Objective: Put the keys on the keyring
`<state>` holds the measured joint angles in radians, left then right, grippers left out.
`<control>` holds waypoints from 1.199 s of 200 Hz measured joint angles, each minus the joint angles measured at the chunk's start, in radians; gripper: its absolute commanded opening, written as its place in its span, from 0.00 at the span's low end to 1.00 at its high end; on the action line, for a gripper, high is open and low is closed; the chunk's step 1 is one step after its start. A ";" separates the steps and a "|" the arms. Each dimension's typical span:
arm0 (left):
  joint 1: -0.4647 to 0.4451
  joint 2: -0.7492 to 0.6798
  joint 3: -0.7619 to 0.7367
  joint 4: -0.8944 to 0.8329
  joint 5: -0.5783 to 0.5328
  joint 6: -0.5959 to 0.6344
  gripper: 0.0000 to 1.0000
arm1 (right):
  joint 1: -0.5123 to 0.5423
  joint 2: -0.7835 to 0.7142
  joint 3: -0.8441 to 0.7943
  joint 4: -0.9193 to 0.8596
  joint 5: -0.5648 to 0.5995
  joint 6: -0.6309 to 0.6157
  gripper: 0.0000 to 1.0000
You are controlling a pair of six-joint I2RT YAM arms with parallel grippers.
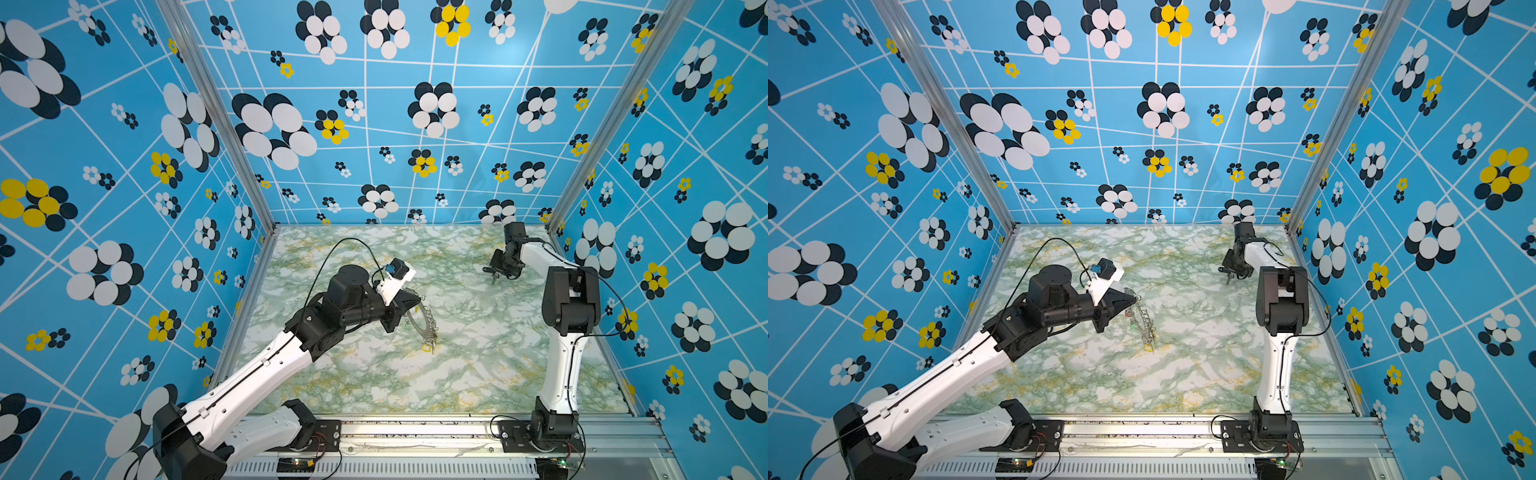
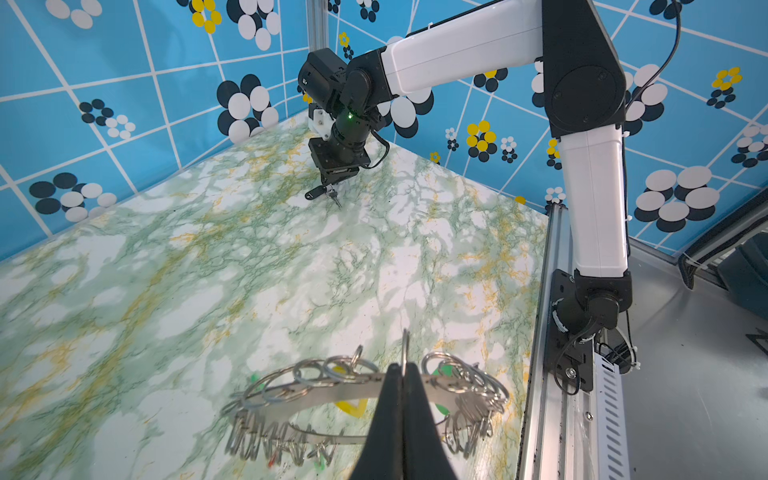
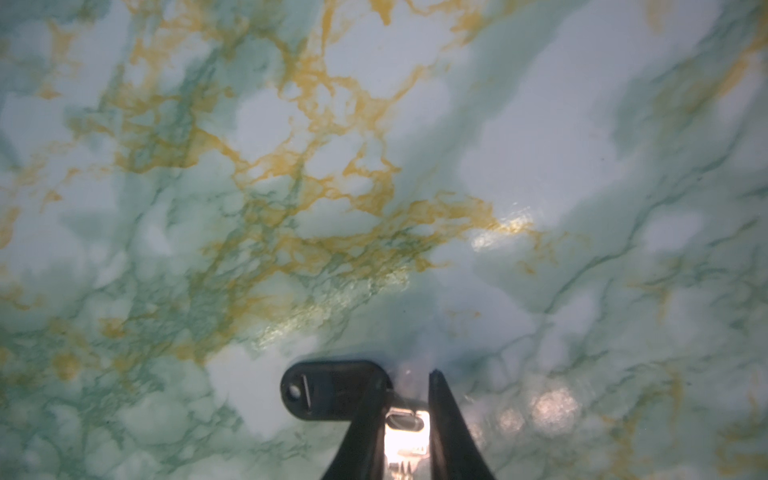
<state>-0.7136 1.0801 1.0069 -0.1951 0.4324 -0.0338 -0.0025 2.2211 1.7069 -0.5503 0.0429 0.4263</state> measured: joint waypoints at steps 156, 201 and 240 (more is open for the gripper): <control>0.013 -0.011 0.000 0.000 0.000 0.000 0.00 | 0.000 -0.048 -0.087 0.035 -0.019 0.001 0.19; 0.014 -0.011 0.000 0.000 0.000 0.001 0.00 | 0.000 -0.050 -0.087 0.035 -0.030 0.001 0.16; 0.014 -0.015 0.000 0.000 0.000 0.001 0.00 | 0.000 -0.050 -0.087 0.035 -0.033 0.001 0.14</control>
<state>-0.6994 1.0653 1.0069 -0.1955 0.4328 -0.0330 -0.0025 2.1708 1.6199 -0.5148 0.0101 0.4271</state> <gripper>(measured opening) 0.046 0.143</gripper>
